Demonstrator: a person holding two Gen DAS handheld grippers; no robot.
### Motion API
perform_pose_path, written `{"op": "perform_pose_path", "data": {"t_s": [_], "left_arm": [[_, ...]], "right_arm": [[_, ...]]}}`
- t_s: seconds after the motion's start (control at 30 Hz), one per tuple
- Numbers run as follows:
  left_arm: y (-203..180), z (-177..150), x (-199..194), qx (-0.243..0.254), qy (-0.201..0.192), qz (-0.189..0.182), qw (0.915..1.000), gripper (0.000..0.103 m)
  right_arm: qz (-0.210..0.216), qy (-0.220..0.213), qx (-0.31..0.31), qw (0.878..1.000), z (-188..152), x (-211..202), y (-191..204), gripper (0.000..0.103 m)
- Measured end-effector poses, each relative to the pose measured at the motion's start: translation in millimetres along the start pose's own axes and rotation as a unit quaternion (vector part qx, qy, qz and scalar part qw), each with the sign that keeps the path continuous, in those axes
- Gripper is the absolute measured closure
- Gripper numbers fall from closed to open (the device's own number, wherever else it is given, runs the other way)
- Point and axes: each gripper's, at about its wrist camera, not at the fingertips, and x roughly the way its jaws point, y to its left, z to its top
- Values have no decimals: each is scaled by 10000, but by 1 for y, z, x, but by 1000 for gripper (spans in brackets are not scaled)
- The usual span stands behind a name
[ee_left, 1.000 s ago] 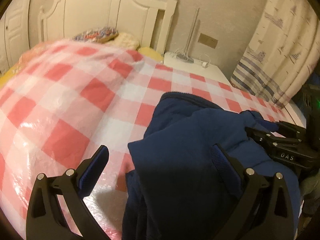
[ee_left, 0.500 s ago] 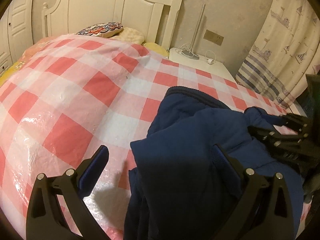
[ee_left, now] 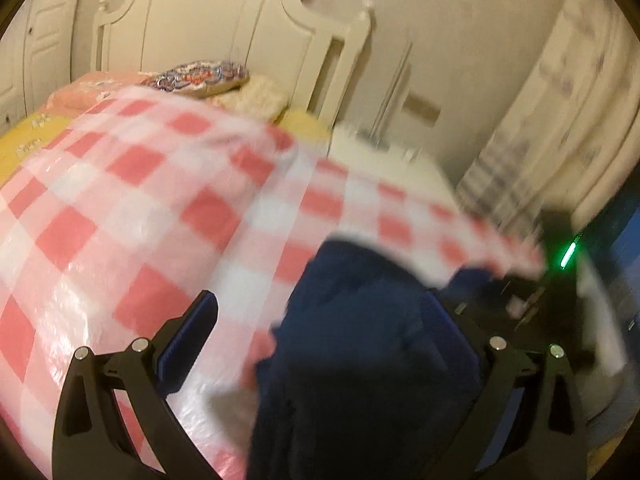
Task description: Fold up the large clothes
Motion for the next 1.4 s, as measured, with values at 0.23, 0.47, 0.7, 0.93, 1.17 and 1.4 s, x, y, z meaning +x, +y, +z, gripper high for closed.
{"op": "perform_pose_path", "data": {"t_s": [0.23, 0.47, 0.7, 0.93, 1.17, 1.4], "left_arm": [[0, -6, 89, 113, 1203, 547, 9912, 2], [3, -10, 85, 325, 969, 822, 9914, 2], [11, -13, 84, 198, 963, 663, 9929, 2], [9, -21, 18, 612, 354, 752, 9947, 3], [-13, -86, -37, 1507, 78, 725, 9859, 2], [0, -112, -40, 1357, -191, 846, 9869, 2]], "right_arm": [[12, -240, 158, 9996, -3, -4, -3, 42], [-243, -1240, 946, 9875, -10, -57, -35, 42], [104, -605, 1272, 9900, -32, -9, -66, 40], [-438, -1142, 913, 9883, -44, -82, -20, 36], [-120, -1367, -262, 9902, -118, -125, 62, 14], [-184, -1311, -57, 9912, -137, -117, 74, 12]]}}
